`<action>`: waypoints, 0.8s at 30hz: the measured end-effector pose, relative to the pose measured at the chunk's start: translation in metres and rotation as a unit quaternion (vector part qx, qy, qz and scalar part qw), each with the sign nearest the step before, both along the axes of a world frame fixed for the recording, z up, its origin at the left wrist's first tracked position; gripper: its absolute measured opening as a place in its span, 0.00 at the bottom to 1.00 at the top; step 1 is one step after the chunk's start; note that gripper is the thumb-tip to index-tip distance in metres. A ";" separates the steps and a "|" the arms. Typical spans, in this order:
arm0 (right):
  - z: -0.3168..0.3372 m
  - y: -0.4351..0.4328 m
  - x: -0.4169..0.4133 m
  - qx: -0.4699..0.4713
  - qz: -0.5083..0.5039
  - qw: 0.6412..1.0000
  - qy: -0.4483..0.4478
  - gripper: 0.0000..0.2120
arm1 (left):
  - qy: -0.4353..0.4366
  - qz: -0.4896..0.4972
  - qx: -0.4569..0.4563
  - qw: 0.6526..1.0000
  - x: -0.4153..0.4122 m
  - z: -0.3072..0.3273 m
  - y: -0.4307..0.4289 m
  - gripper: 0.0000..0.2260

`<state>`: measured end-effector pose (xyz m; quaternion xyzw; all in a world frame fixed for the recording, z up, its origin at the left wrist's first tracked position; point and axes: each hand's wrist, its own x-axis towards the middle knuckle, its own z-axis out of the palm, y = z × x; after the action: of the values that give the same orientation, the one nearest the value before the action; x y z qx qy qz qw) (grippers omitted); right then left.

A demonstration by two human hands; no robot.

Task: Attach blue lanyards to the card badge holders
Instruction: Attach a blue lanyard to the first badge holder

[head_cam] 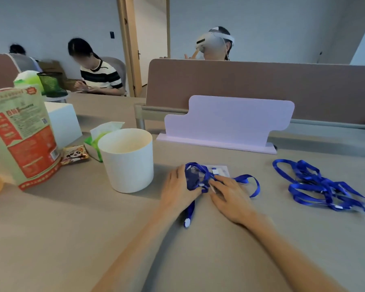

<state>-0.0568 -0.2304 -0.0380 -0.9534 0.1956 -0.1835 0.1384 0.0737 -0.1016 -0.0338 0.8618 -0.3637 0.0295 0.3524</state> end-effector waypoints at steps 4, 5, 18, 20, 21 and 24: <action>-0.001 -0.007 0.005 0.021 -0.038 0.999 0.001 0.21 | 0.025 0.022 -0.028 0.999 0.008 0.003 -0.004 0.30; -0.001 -0.007 0.005 0.014 -0.038 0.999 -0.002 0.21 | 0.042 0.010 -0.052 0.998 0.010 0.001 -0.005 0.31; 0.009 0.005 -0.014 0.083 -0.006 0.991 -0.101 0.20 | 0.453 -0.109 -0.403 0.788 -0.018 0.040 0.019 0.11; 0.017 0.014 -0.025 0.166 -0.010 0.975 -0.150 0.19 | 0.448 -0.151 -0.390 0.790 -0.032 0.041 0.026 0.11; 0.020 0.019 -0.030 0.212 -0.010 0.962 -0.172 0.17 | 0.445 -0.152 -0.384 0.795 -0.039 0.039 0.027 0.10; 0.025 0.033 -0.045 0.415 0.024 0.887 -0.199 0.11 | 0.447 -0.120 -0.390 0.796 -0.054 0.033 0.024 0.08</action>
<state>-0.1017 -0.1971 -0.0127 -0.7567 0.1998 -0.2678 0.5619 0.0194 -0.0776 -0.0005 0.5180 -0.2240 -0.2619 0.7829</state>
